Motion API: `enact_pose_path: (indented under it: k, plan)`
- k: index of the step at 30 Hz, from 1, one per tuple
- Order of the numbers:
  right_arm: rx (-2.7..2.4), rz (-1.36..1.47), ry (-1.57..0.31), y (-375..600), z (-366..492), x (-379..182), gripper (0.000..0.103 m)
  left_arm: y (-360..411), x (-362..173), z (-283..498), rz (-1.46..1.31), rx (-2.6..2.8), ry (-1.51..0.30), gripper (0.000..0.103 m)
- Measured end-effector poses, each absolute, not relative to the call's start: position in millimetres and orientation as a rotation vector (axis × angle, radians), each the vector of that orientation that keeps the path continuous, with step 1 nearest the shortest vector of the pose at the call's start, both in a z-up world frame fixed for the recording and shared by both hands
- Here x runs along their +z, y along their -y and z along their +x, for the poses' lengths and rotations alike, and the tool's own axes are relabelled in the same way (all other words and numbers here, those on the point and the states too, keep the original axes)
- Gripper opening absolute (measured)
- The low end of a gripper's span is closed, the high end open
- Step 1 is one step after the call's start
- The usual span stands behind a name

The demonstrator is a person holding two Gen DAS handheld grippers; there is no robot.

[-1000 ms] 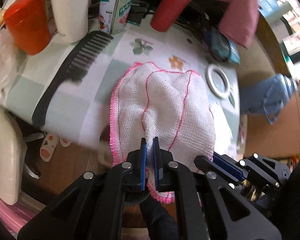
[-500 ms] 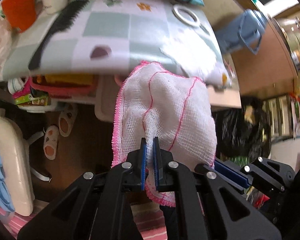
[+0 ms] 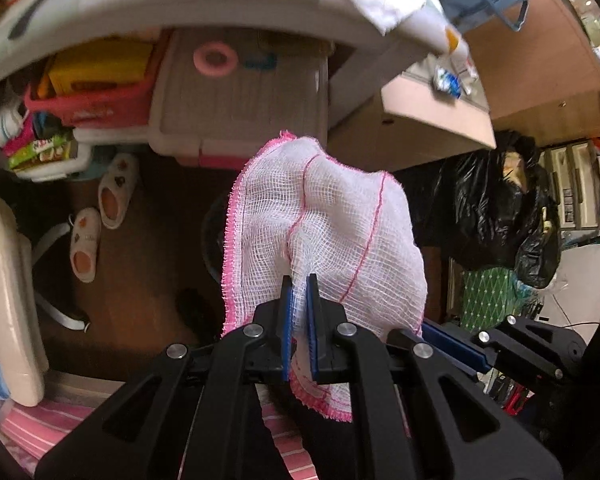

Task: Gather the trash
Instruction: 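Lift the cloth with the left gripper and carry it over the trash bin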

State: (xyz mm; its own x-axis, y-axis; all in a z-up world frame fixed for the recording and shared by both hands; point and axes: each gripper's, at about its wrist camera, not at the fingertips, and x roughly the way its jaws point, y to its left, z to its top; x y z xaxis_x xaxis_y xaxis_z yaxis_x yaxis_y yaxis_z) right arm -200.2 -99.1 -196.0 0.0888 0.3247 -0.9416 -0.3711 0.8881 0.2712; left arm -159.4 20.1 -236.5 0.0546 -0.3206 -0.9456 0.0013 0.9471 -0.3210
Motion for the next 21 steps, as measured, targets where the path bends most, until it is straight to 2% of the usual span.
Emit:
enact_pose_path:
  k: [6, 14, 21]
  plan:
    - [0.529, -0.086, -1.441, 110.8, -200.2, -247.5, 0.008, -3.1, -287.3, -163.0, -0.243, -0.217, -1.545, 0.007]
    - [0.495, -0.123, -1.532, 126.5, -185.7, -348.2, 0.01, 13.8, -378.7, -152.7, -0.232, -0.217, -1.592, 0.008]
    - [0.44, -0.118, -1.621, 140.5, -179.3, -416.8, 0.019, 19.0, -441.5, -144.6, -0.174, -0.202, -1.631, 0.021]
